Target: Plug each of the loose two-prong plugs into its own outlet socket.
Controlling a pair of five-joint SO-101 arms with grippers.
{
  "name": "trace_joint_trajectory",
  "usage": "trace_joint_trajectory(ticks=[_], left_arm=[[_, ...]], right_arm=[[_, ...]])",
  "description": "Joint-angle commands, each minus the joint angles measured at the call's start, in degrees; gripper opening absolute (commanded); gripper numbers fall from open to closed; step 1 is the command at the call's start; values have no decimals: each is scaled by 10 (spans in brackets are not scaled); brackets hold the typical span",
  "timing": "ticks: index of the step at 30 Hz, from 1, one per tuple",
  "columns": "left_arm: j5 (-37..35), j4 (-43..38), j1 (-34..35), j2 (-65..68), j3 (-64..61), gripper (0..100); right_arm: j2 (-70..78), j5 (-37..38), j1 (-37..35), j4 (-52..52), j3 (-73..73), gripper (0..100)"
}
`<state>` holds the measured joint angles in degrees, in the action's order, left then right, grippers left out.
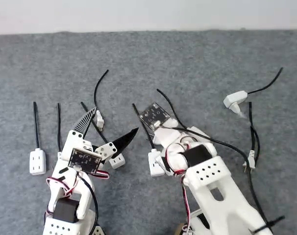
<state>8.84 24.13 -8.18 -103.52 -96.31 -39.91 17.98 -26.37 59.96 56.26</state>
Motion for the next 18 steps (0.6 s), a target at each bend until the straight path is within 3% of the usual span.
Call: trace_joint_trajectory(ticks=[1,18], left_arm=[[-7,-15,4,-9,8,411],[-8,-14,3,-8,8,411]], right_arm=[[-20,15,22,-20,11,131],[-19,14,19,-179,142,132]])
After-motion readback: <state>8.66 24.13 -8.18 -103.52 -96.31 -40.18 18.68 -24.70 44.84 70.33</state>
